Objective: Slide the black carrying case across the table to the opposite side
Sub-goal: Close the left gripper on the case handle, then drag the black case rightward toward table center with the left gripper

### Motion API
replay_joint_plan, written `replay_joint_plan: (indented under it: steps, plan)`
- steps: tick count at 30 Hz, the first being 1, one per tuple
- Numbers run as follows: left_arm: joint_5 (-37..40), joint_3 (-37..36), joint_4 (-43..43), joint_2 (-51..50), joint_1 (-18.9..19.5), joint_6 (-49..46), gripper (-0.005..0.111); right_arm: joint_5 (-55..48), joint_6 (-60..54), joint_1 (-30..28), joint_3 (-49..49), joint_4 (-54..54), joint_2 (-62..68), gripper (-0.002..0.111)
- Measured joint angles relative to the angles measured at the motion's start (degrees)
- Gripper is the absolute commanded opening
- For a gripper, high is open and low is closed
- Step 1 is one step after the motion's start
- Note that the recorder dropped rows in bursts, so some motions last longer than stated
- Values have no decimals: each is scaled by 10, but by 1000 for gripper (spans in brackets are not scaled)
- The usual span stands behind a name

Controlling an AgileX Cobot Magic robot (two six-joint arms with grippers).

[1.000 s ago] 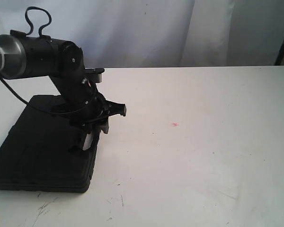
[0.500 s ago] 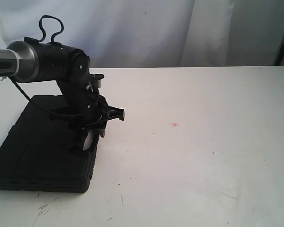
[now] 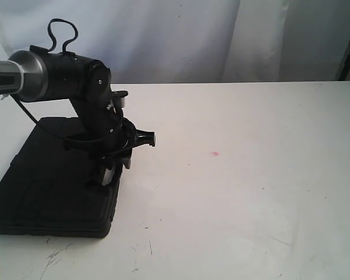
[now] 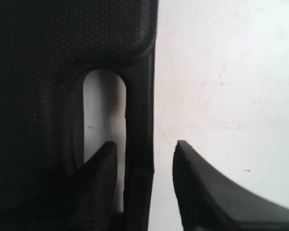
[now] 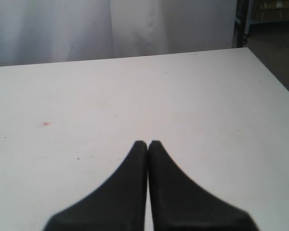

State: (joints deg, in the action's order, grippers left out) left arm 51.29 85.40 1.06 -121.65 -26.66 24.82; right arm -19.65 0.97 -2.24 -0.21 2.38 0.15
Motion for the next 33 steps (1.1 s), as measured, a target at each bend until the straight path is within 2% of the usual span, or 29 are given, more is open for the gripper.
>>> replay_joint_plan:
  steps: [17, 18, 22, 29, 33]
  plan:
    - [-10, 0, 0, -18, 0, 0, 36, 0, 0, 0, 0, 0, 0, 0]
    - [-10, 0, 0, -18, 0, 0, 33, 0, 0, 0, 0, 0, 0, 0]
    - [-10, 0, -1, -19, 0, 0, 0, 0, 0, 0, 0, 0, 0, 0]
    - [-9, 0, 6, -19, 0, 0, 0, 0, 0, 0, 0, 0, 0, 0]
    - [-33, 0, 50, -19, -12, -10, 0, 0, 0, 0, 0, 0, 0, 0]
